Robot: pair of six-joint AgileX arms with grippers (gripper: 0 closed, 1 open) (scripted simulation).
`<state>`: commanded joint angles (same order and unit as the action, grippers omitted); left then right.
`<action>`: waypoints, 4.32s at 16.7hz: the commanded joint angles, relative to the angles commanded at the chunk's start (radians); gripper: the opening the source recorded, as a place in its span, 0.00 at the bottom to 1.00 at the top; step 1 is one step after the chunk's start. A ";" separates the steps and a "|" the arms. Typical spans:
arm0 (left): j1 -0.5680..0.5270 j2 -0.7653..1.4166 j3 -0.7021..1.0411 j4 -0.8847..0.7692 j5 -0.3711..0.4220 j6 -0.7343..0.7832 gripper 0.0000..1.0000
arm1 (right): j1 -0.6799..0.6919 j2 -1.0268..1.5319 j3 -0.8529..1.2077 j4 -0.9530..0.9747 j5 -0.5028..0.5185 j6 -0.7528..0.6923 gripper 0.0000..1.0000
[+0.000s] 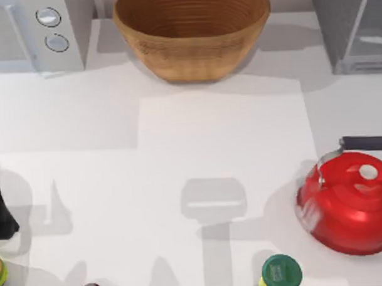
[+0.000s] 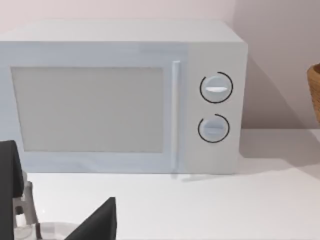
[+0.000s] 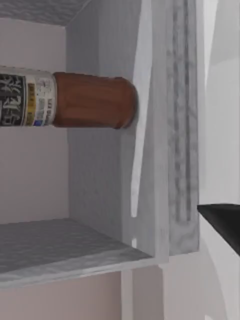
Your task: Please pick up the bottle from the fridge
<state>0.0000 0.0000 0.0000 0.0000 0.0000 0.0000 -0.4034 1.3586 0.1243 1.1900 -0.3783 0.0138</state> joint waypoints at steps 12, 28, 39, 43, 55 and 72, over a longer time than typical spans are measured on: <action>0.000 0.000 0.000 0.000 0.000 0.000 1.00 | -0.130 0.435 0.060 0.428 -0.136 0.004 1.00; 0.000 0.000 0.000 0.000 0.000 0.000 1.00 | 0.103 0.723 0.793 -0.011 0.108 -0.001 1.00; 0.000 0.000 0.000 0.000 0.000 0.000 1.00 | 0.149 0.777 0.934 -0.118 0.159 -0.004 1.00; 0.000 0.000 0.000 0.000 0.000 0.000 1.00 | 0.166 0.865 1.104 -0.189 0.176 -0.004 1.00; 0.000 0.000 0.000 0.000 0.000 0.000 1.00 | 0.177 0.913 1.193 -0.237 0.189 -0.005 0.62; 0.000 0.000 0.000 0.000 0.000 0.000 1.00 | 0.174 0.912 1.192 -0.237 0.188 -0.004 0.00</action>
<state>0.0000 0.0000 0.0000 0.0000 0.0000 0.0000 -0.2290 2.2703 1.3166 0.9528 -0.1900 0.0101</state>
